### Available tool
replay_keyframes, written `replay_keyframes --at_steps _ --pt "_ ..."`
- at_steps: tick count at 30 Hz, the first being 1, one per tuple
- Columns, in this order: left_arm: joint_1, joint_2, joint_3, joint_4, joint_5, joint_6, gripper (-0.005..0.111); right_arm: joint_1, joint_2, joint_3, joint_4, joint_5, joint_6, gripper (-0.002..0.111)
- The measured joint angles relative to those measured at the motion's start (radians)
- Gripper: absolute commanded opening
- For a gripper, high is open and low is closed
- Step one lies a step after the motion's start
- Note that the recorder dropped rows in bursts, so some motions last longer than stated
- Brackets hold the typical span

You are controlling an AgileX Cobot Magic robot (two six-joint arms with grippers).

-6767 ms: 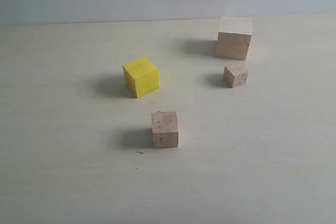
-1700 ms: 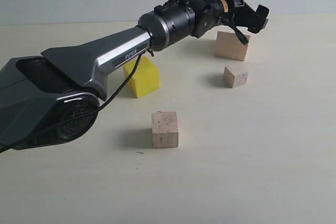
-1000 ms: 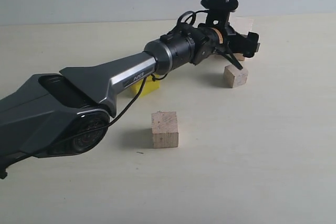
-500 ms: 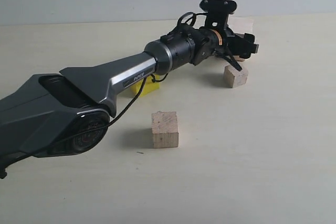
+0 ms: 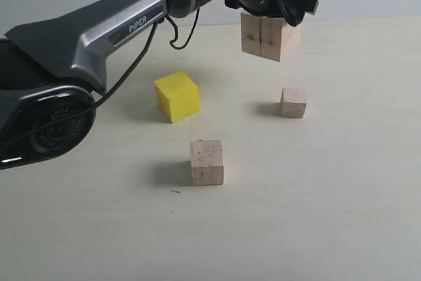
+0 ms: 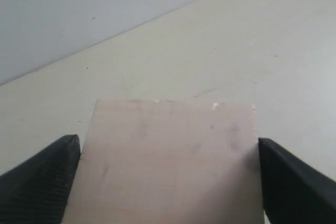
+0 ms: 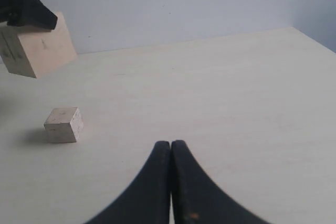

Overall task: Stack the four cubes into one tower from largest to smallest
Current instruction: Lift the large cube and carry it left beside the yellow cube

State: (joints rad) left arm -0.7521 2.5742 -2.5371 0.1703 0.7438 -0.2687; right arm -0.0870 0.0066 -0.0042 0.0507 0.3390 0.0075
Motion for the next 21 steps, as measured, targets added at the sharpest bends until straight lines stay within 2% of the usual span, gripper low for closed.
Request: replay_keyframes --at_steps 7,21 --pt "0.046 -0.018 0.0 -0.041 0.252 0.054 0.0 0.0 0.0 0.0 0.0 0.0 0.0 0.0" --pt "0.045 -0.09 0.0 -0.066 0.38 0.085 0.0 0.0 0.0 0.0 0.0 0.0 0.0 0.0"
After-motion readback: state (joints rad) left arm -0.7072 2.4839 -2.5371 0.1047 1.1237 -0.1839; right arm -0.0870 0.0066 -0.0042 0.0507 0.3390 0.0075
